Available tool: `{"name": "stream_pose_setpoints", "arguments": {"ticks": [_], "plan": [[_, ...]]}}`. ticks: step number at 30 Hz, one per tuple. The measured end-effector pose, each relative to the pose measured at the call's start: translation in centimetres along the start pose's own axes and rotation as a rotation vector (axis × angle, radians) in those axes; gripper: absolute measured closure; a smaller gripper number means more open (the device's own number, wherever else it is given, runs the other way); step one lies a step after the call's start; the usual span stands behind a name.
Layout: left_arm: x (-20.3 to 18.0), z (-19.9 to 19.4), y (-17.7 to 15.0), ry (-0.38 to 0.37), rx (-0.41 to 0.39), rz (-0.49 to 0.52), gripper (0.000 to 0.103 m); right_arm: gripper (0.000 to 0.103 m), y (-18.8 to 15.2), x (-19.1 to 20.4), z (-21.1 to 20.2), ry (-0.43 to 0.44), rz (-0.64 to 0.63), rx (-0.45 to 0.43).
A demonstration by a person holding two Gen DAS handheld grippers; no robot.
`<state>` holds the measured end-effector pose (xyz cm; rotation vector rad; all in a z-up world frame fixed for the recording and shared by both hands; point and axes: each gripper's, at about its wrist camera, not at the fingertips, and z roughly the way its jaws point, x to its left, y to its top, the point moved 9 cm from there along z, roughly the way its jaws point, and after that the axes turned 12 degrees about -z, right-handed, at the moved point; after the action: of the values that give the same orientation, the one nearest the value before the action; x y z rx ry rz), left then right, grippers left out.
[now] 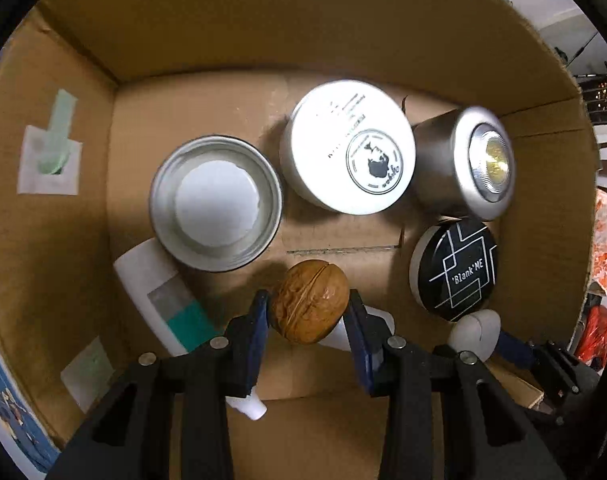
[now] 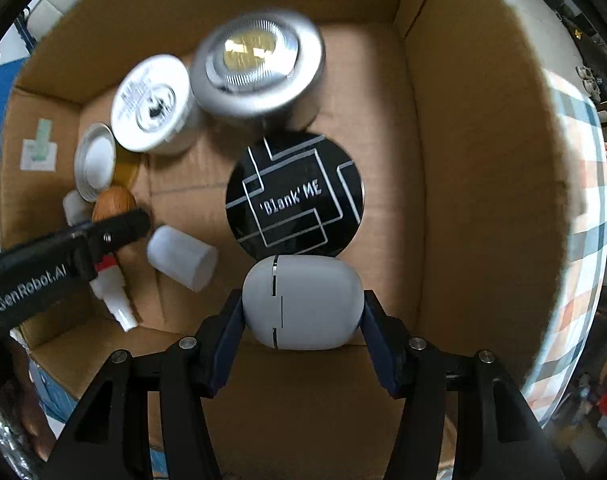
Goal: Organize rigid objects
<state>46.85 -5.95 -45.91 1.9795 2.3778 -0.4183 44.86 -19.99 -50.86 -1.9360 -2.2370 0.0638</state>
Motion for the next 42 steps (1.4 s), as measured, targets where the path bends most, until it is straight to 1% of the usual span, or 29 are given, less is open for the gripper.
{"name": "stream_pose_setpoints", "arguments": {"ticks": [2,4,5,7,8,9,11,14,15,19,22,25,27,29,30,32,34,35,36,37,38,40,41,42], "plan": [[-0.4,1.0,0.5,0.013,0.021,0.002,0.068,0.043,0.0,0.0,0.8,0.005,0.004,0.025],[0.0,1.6,0.5,0.03,0.034,-0.006,0.066,0.043,0.2,0.1,1.6,0.002,0.004,0.047],[0.1,2.0,0.6,0.038,0.04,-0.011,0.062,0.043,0.4,0.0,1.9,-0.004,0.005,0.058],[0.1,2.4,0.6,0.039,0.048,-0.018,0.059,0.043,0.5,-0.2,2.5,-0.009,0.007,0.076],[0.1,2.4,0.7,0.035,0.045,-0.018,0.054,0.043,0.6,-0.2,2.9,-0.008,0.009,0.084],[0.1,2.4,0.7,0.044,0.044,-0.014,0.052,0.043,0.5,-0.2,3.1,-0.007,0.011,0.098],[0.2,2.4,0.7,0.066,0.043,-0.012,0.051,0.043,0.5,-0.3,3.3,-0.003,0.016,0.105],[0.3,2.3,0.6,0.052,0.045,-0.027,0.046,0.042,0.6,-0.5,3.2,-0.003,0.025,0.103],[0.4,2.1,0.6,0.048,0.036,-0.033,0.045,0.04,0.7,-0.5,3.1,0.0,0.027,0.1],[1.2,0.3,0.1,0.044,-0.017,-0.03,0.045,0.036,1.0,-0.4,2.0,0.015,0.03,0.078],[0.7,-1.3,-0.8,0.023,-0.048,-0.024,0.042,0.029,1.2,0.1,0.6,0.006,0.012,0.04],[0.8,-2.9,-2.5,0.028,-0.092,-0.005,0.035,0.024,1.0,0.7,-0.9,-0.005,-0.006,0.005],[0.9,-3.9,-3.5,0.03,-0.122,0.008,0.024,0.013,0.7,1.2,-1.8,-0.006,-0.016,-0.018],[0.9,-4.8,-4.4,0.033,-0.154,0.02,0.016,0.01,0.4,1.7,-2.7,-0.012,-0.027,-0.042],[1.0,-5.4,-5.0,0.039,-0.174,0.025,0.014,0.008,0.1,1.9,-3.3,-0.018,-0.034,-0.055],[1.2,-6.4,-5.9,0.053,-0.208,0.033,0.014,0.004,-0.4,2.3,-4.4,-0.028,-0.043,-0.079],[1.6,-7.9,-7.0,0.063,-0.262,0.036,0.014,0.003,-0.8,2.2,-5.4,-0.052,-0.048,-0.104],[2.3,-8.7,-6.6,0.062,-0.28,0.034,0.014,0.003,-1.4,2.2,-6.1,-0.066,-0.049,-0.119],[2.6,-9.6,-6.9,0.06,-0.299,0.031,0.014,0.003,-1.9,2.1,-6.8,-0.074,-0.05,-0.134],[2.8,-10.4,-7.6,0.049,-0.314,0.029,0.014,0.003,-2.3,2.3,-7.5,-0.073,-0.051,-0.147],[1.9,-10.8,-6.8,0.042,-0.322,0.025,0.014,0.003,-2.5,2.4,-8.1,-0.068,-0.05,-0.155],[2.5,-12.1,-7.5,0.029,-0.342,0.022,0.014,0.003,-3.5,2.4,-9.3,-0.058,-0.053,-0.174],[2.9,-13.0,-7.2,0.02,-0.354,0.021,0.014,0.003,-4.4,2.7,-9.8,-0.052,-0.056,-0.183],[2.8,-13.8,-7.9,0.012,-0.373,0.025,0.014,0.003,-4.6,2.7,-10.2,-0.047,-0.06,-0.191]]}}
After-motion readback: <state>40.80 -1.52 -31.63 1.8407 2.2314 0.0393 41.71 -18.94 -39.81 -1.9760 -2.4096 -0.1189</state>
